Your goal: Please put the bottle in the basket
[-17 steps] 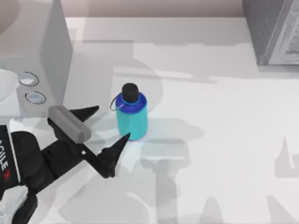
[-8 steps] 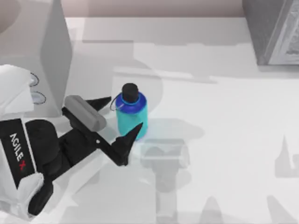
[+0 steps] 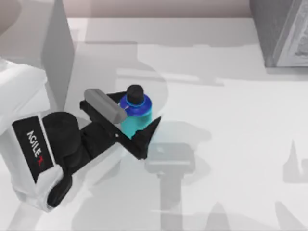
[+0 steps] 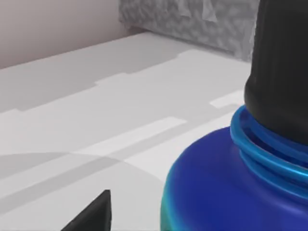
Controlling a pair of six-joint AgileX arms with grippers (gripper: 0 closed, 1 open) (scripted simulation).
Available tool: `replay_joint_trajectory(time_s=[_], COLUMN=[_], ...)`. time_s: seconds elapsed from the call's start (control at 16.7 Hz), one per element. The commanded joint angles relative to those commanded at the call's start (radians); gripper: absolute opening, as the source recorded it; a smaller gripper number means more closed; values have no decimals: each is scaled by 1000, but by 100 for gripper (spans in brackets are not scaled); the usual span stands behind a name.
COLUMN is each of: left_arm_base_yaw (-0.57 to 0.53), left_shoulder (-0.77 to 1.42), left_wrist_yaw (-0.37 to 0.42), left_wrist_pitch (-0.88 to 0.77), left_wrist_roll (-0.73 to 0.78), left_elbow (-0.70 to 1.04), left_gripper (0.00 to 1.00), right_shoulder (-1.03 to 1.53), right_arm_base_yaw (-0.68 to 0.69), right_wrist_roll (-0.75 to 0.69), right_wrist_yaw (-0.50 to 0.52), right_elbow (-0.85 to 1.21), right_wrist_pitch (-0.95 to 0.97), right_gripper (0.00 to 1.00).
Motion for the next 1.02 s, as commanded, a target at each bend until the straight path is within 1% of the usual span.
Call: replay_joint_trajectory(time_s=[0.06, 0.84, 0.9, 1.02], left_arm_base_yaw=[0, 0, 0, 0], left_shoulder=[0, 0, 0, 0], left_wrist_yaw=[0, 0, 0, 0], left_wrist_pitch=[0, 0, 0, 0], left_wrist_roll=[0, 0, 0, 0], left_elbow=[0, 0, 0, 0], left_gripper=[100, 2, 0, 0], right_shoulder=[0, 0, 0, 0], right_arm_base_yaw=[0, 0, 0, 0], right_wrist_roll=[0, 0, 0, 0], right_wrist_yaw=[0, 0, 0, 0], right_elbow=[0, 0, 0, 0], right_wrist_pitch=[0, 0, 0, 0], right_gripper=[100, 100, 100, 100])
